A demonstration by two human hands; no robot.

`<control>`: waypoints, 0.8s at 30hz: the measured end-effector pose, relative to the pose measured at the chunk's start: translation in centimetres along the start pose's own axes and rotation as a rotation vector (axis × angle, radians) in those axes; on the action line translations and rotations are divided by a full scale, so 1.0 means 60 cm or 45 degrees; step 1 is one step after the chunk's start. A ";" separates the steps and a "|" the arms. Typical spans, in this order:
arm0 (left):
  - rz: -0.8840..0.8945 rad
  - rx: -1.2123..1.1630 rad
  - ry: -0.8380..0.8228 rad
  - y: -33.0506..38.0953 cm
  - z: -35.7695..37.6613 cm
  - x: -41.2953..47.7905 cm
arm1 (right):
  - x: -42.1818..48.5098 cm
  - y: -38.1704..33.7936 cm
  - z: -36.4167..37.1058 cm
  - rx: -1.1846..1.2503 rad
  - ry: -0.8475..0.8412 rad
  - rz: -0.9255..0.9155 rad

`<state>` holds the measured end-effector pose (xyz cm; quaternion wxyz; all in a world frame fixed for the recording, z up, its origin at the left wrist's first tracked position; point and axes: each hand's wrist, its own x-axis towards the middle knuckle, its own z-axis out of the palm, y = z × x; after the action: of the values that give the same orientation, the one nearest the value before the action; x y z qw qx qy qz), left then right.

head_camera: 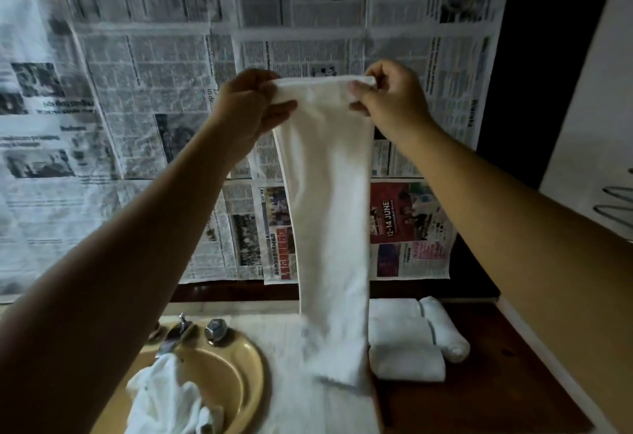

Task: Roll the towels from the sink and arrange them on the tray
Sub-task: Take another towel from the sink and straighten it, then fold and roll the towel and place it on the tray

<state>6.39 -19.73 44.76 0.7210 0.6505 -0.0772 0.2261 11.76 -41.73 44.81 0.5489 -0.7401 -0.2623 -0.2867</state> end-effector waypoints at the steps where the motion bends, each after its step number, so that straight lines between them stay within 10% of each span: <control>1: 0.060 0.027 -0.021 0.006 -0.001 -0.010 | -0.007 -0.010 -0.007 0.027 -0.002 -0.037; 9: 0.010 0.310 -0.313 -0.155 -0.080 -0.223 | -0.297 0.077 -0.028 -0.072 -0.342 0.067; 16: -0.814 0.360 -0.357 -0.524 -0.150 -0.569 | -0.775 0.280 0.023 -0.241 -0.607 0.816; 24: -1.035 0.743 -0.725 -0.629 -0.175 -0.765 | -1.051 0.333 -0.003 -0.501 -0.924 0.874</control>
<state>-20.11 -21.84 -9.43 0.4914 0.8351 0.0538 -0.2413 -18.24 -51.75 -13.28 0.3360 -0.9237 -0.1194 0.1399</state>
